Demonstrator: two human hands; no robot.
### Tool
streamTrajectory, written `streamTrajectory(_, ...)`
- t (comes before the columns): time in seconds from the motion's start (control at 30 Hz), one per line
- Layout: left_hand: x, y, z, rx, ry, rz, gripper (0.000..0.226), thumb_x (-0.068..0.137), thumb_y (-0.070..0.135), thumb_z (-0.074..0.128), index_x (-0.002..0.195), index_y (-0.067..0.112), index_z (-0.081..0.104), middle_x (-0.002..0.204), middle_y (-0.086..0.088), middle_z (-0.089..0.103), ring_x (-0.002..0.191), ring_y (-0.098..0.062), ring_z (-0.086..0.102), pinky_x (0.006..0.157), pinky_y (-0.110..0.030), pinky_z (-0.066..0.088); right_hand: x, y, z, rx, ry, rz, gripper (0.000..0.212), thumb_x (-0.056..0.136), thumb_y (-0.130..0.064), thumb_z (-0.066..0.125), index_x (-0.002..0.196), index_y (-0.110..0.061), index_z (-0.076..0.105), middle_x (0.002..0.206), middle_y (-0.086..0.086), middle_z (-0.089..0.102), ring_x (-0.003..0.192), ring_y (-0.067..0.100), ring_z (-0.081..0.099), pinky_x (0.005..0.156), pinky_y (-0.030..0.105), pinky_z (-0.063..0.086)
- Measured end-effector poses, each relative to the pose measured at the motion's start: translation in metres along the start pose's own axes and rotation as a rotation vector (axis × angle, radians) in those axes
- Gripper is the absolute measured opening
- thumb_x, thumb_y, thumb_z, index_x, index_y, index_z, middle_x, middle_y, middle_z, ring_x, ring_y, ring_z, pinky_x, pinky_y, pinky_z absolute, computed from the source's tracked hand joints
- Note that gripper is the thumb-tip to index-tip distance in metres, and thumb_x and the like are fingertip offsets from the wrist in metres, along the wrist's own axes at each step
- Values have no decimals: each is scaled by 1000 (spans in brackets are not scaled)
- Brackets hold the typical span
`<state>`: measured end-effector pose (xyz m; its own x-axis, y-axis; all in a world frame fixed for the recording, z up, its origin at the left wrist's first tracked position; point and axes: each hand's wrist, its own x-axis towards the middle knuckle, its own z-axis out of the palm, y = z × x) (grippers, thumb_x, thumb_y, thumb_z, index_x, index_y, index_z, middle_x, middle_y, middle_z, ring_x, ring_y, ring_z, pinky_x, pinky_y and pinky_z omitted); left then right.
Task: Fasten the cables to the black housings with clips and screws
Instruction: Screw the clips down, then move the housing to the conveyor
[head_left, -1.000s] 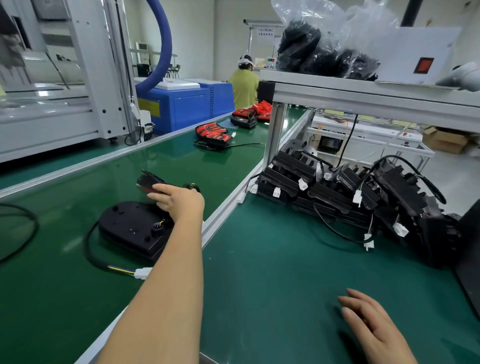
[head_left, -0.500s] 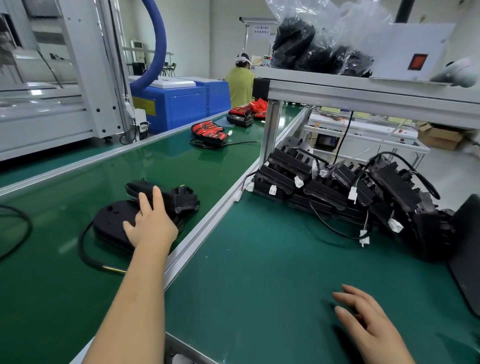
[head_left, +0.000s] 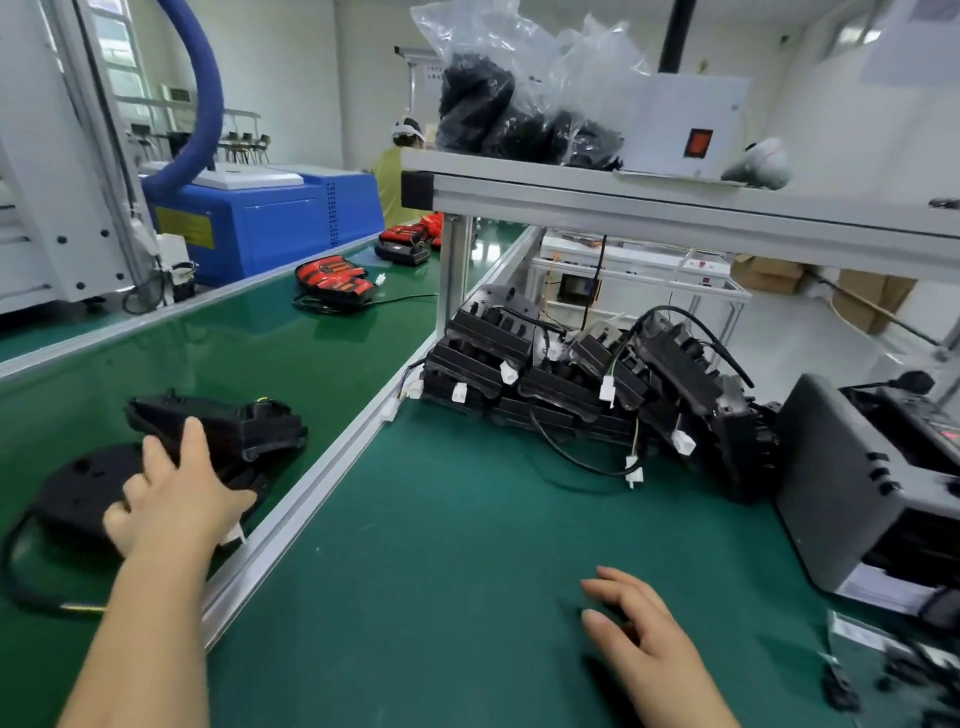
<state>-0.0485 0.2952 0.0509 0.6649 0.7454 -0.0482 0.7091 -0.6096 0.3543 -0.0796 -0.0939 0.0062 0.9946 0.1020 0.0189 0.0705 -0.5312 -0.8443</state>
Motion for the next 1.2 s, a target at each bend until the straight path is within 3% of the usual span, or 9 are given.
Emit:
streamTrajectory(0.1,-11,19,-5,-98,145,45,88,81,55,63,149,26,15,159,-5,-3,143,-31,7,114,-54,12,7,-11,-13,133,6,98,25,88,-15,65,106,-31,58,123,-6,56,109,3,53,94,17,38)
streamTrajectory(0.2,-26,59,6,-145,296,287,68,85,47,61,142,18,37,159,-10,6,144,-32,6,115,-51,8,29,-29,-37,194,124,121,40,89,-25,63,127,-27,50,126,-11,52,114,6,50,93,22,35)
streamTrajectory(0.33,-55,120,38,-191,272,637,52,87,35,63,134,15,51,157,-10,14,144,-31,9,116,-46,10,89,-54,-82,198,433,63,60,88,-25,64,141,-14,38,143,3,41,128,17,42,109,35,33)
streamTrajectory(0.43,-76,148,67,-147,199,805,50,90,40,56,136,21,49,158,-5,13,145,-25,4,117,-42,9,142,-62,-110,-61,588,47,70,84,-33,65,143,-12,33,148,8,35,134,25,35,110,44,32)
streamTrajectory(0.57,-99,160,95,-144,101,931,49,93,45,51,137,26,45,159,1,10,146,-21,1,118,-38,5,191,-66,-125,-667,599,-41,99,75,-46,74,148,-11,17,154,11,22,141,29,22,113,43,24)
streamTrajectory(0.67,-107,157,102,-206,90,952,46,92,42,54,134,24,51,157,0,17,145,-22,6,117,-38,10,214,-63,-131,-923,493,-35,109,69,-53,75,149,-16,12,152,12,29,139,30,27,112,47,23)
streamTrajectory(0.77,-108,149,106,-202,74,936,45,92,43,52,134,26,49,157,3,16,145,-20,4,117,-36,10,226,-57,-131,-1005,428,-3,93,70,-52,72,144,-18,25,141,13,43,129,31,42,108,51,24)
streamTrajectory(1.0,-104,145,99,-389,4,865,40,92,36,55,130,24,54,154,5,25,144,-16,8,114,-39,19,207,-78,-140,-900,464,-105,66,70,-41,64,128,-17,45,122,8,56,114,29,51,103,50,31)
streamTrajectory(1.2,-116,162,74,-810,-287,706,25,92,33,56,115,27,61,123,8,58,113,-10,52,98,-30,41,112,-91,-126,-969,428,-216,54,70,-42,60,119,-23,47,110,1,57,106,26,53,96,43,34)
